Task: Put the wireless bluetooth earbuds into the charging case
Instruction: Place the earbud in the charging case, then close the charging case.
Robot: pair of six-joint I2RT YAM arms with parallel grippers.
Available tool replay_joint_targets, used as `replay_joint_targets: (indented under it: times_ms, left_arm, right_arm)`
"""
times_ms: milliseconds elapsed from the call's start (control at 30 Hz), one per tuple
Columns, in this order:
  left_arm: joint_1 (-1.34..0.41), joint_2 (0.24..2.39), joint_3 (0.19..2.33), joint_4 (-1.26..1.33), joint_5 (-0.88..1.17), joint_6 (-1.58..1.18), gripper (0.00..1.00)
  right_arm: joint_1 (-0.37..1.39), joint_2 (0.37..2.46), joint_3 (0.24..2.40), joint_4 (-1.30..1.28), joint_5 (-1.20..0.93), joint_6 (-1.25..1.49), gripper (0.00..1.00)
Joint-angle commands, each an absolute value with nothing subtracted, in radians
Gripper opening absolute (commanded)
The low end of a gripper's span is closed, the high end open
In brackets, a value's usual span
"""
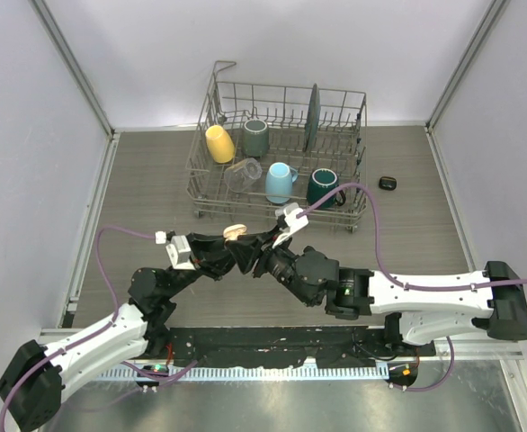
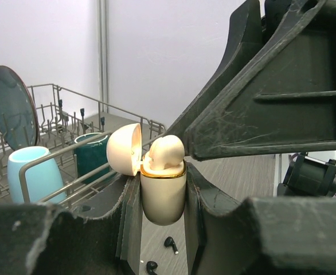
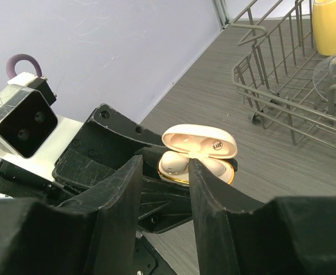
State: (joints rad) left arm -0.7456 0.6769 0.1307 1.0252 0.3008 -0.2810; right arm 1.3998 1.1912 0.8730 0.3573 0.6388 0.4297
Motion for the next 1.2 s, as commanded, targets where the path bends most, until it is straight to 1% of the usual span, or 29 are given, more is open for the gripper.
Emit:
replay_joint_targets:
  times_ms: [0, 100, 333, 433, 467, 567, 667, 767, 833, 867, 900, 967, 1000, 1033, 1067, 1133, 1167]
  left_arm:
    - [-0.746, 0.661, 0.176, 1.143, 0.302, -0.278, 0.00]
    - [-0.746, 0.663, 0.175, 1.140, 0.307, -0.279, 0.00]
    - [-0.744, 0.654, 0.164, 1.126, 0.313, -0.284, 0.00]
    - [-0.746, 0.643, 0.160, 1.109, 0.310, -0.282, 0.00]
    - [-0.744, 0.637, 0.158, 1.100, 0.308, -0.282, 0.00]
    - [-0.744, 0.629, 0.155, 1.086, 0.310, -0.282, 0.00]
    - [-0.746, 0.627, 0.153, 1.081, 0.311, -0.284, 0.00]
    - [-0.746, 0.627, 0.153, 1.077, 0.311, -0.285, 0.00]
    - [-0.746, 0.632, 0.156, 1.077, 0.313, -0.288, 0.00]
    - [-0.744, 0.634, 0.156, 1.075, 0.316, -0.290, 0.00]
    - [-0.744, 0.635, 0.158, 1.075, 0.318, -0.291, 0.00]
    - [-0.744, 0.638, 0.160, 1.075, 0.316, -0.298, 0.00]
    - [-0.745, 0.640, 0.160, 1.075, 0.316, -0.299, 0.00]
    - [-0.744, 0.641, 0.161, 1.074, 0.316, -0.307, 0.00]
    - [-0.745, 0.644, 0.161, 1.074, 0.314, -0.311, 0.00]
    - [-0.745, 0.646, 0.163, 1.074, 0.321, -0.324, 0.00]
    - [-0.744, 0.647, 0.166, 1.072, 0.322, -0.330, 0.00]
  right_arm:
    - [1.397, 1.160, 0.896, 0.295, 0.696, 0.434, 0.46]
    - [1.397, 1.152, 0.896, 0.296, 0.707, 0.439, 0.52]
    - [1.397, 1.108, 0.893, 0.343, 0.706, 0.431, 0.57]
    - [1.396, 1.068, 0.876, 0.394, 0.686, 0.420, 0.63]
    - [1.397, 1.054, 0.864, 0.406, 0.677, 0.417, 0.69]
    - [1.394, 1.020, 0.830, 0.431, 0.707, 0.411, 0.79]
    - [1.388, 0.999, 0.816, 0.391, 0.729, 0.457, 0.81]
    - [1.381, 0.994, 0.834, 0.299, 0.758, 0.503, 0.83]
    - [1.364, 1.014, 0.876, 0.128, 0.785, 0.566, 0.84]
    - [1.350, 1.023, 0.932, 0.057, 0.796, 0.598, 0.84]
    - [1.315, 1.034, 0.962, -0.092, 0.793, 0.665, 0.84]
    - [1.269, 1.057, 1.029, -0.204, 0.727, 0.725, 0.85]
    - [1.215, 1.057, 1.040, -0.263, 0.697, 0.771, 0.85]
    - [1.189, 1.054, 1.043, -0.278, 0.605, 0.788, 0.85]
    - [1.165, 1.045, 1.042, -0.288, 0.568, 0.807, 0.87]
    - [1.109, 1.034, 1.045, -0.322, 0.510, 0.885, 0.88]
    - [1.103, 1.026, 1.055, -0.342, 0.517, 0.915, 0.88]
